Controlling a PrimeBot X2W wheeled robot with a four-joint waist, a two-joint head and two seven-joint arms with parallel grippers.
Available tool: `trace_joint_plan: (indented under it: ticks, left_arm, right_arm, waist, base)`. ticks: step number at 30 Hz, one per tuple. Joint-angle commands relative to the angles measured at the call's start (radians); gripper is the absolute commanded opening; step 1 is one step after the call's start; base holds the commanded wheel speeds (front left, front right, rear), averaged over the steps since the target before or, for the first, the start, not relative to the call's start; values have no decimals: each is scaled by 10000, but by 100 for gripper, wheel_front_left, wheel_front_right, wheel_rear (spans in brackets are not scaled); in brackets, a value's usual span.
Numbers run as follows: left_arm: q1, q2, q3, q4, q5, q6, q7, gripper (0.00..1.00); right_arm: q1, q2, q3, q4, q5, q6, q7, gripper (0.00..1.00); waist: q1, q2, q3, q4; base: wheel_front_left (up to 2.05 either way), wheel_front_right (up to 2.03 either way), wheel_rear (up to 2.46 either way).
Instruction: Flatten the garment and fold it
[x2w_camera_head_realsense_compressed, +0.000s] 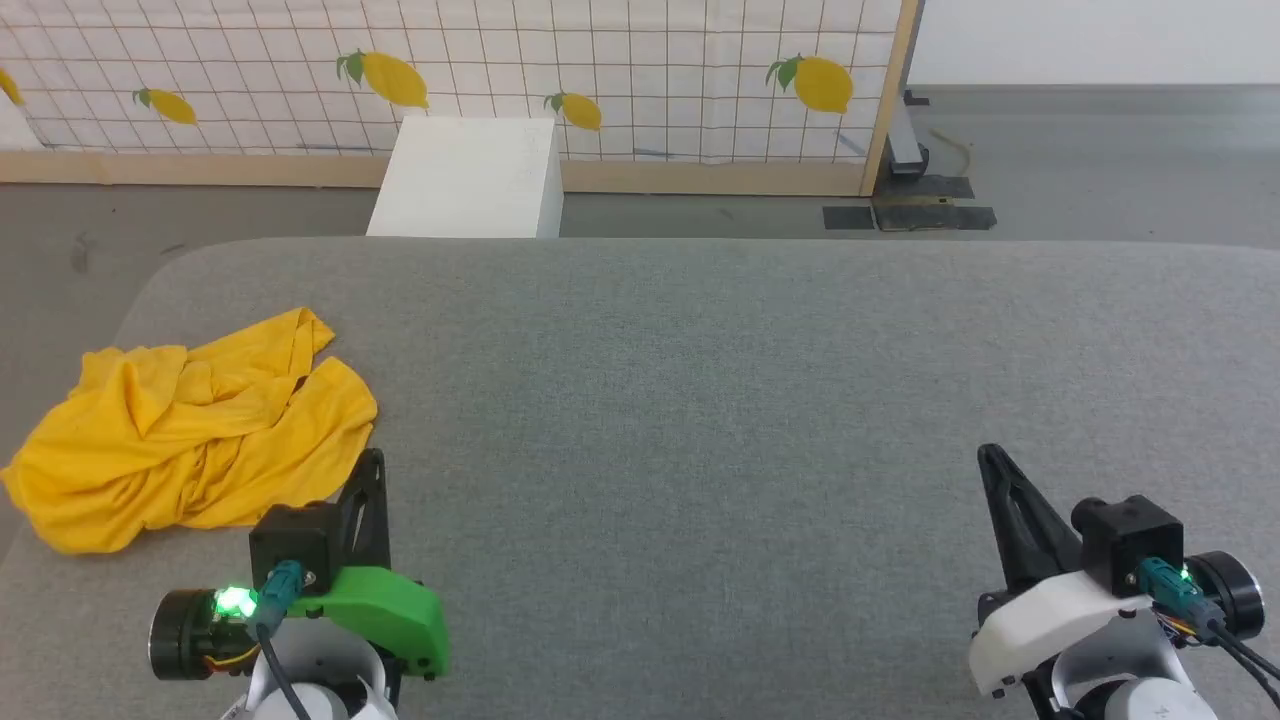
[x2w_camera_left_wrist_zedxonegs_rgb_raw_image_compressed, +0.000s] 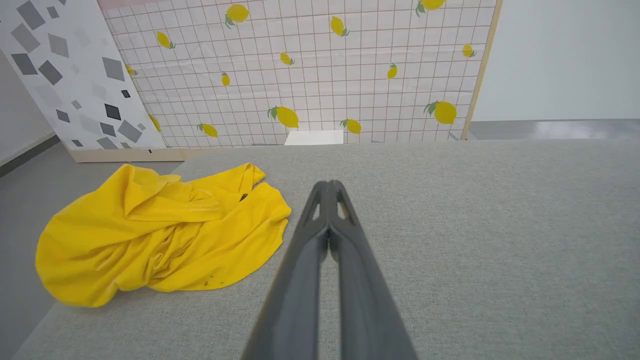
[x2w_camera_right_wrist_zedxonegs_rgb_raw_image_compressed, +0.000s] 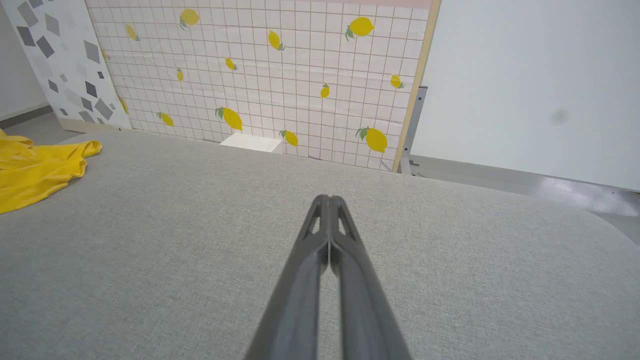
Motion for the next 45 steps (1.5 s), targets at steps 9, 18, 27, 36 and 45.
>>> trace_joint_plan:
  ticks: [9, 18, 27, 36, 45]
  left_arm:
    - [144, -45, 26, -32, 128, 66, 14, 0]
    - [144, -45, 26, -32, 128, 66, 14, 0]
    - [144, -45, 26, -32, 128, 66, 14, 0]
    - [-2, 4, -23, 4, -32, -1, -2, 0]
    - [-75, 1, -199, 154, -187, 80, -119, 100]
  right_arm:
    - [-150, 19, 12, -55, -49, -17, 1, 0]
    - [-150, 19, 12, -55, -49, -17, 1, 0]
    - [-150, 19, 12, -55, -49, -17, 1, 0]
    - [6, -2, -3, 6, 5, 0, -3, 0]
    - [15, -3, -63, 31, 51, -1, -123, 100]
  waist:
    - [0, 0, 0, 0]
    - [0, 0, 0, 0]
    - [0, 0, 0, 0]
    - [0, 0, 0, 0]
    - [0, 0, -1, 34]
  base:
    - [0, 0, 0]
    - [0, 0, 0]
    - [0, 0, 0]
    - [0, 0, 0]
    - [0, 0, 0]
